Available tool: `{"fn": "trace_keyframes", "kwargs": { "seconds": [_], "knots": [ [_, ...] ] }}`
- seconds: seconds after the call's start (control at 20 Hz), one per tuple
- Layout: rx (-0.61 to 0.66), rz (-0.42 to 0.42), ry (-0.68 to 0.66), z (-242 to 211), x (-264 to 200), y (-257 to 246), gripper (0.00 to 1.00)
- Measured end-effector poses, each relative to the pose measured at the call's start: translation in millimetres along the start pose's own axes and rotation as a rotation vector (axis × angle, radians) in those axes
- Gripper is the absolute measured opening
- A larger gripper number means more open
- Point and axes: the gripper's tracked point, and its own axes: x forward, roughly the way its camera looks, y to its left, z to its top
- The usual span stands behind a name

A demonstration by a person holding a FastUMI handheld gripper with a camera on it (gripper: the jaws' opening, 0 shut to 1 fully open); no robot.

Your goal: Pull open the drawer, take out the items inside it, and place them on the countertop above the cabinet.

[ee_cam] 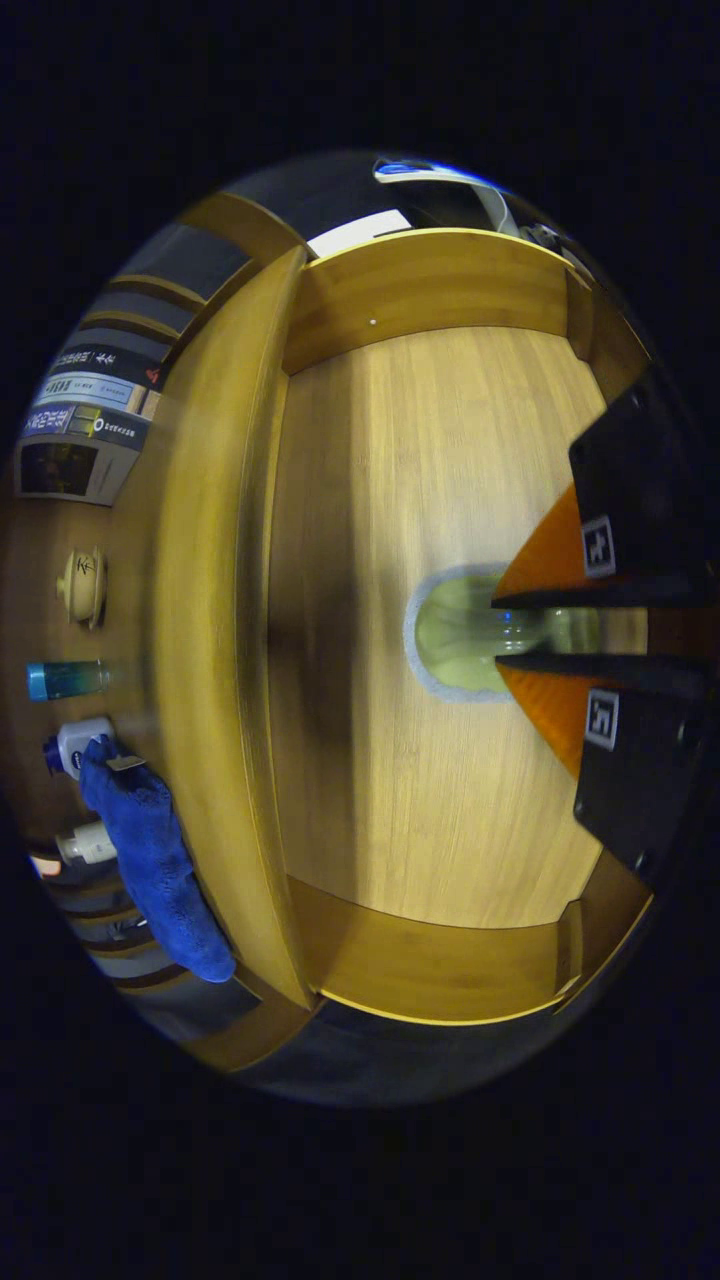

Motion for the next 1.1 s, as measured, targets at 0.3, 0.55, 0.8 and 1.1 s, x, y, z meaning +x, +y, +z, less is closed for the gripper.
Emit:
{"fn": "trace_keyframes", "kwargs": {
  "seconds": [0.3, 0.55, 0.8, 1.1],
  "knots": [
    [0.000, 0.008, -0.042, 6, -32, 0, 0.26],
    [-0.002, 0.001, -0.076, 13, -70, -6, 0.26],
    [-0.027, -0.013, -0.097, 21, -104, -7, 0.26],
    [-0.044, -0.020, -0.142, 42, -138, -5, 0.26]
  ]
}}
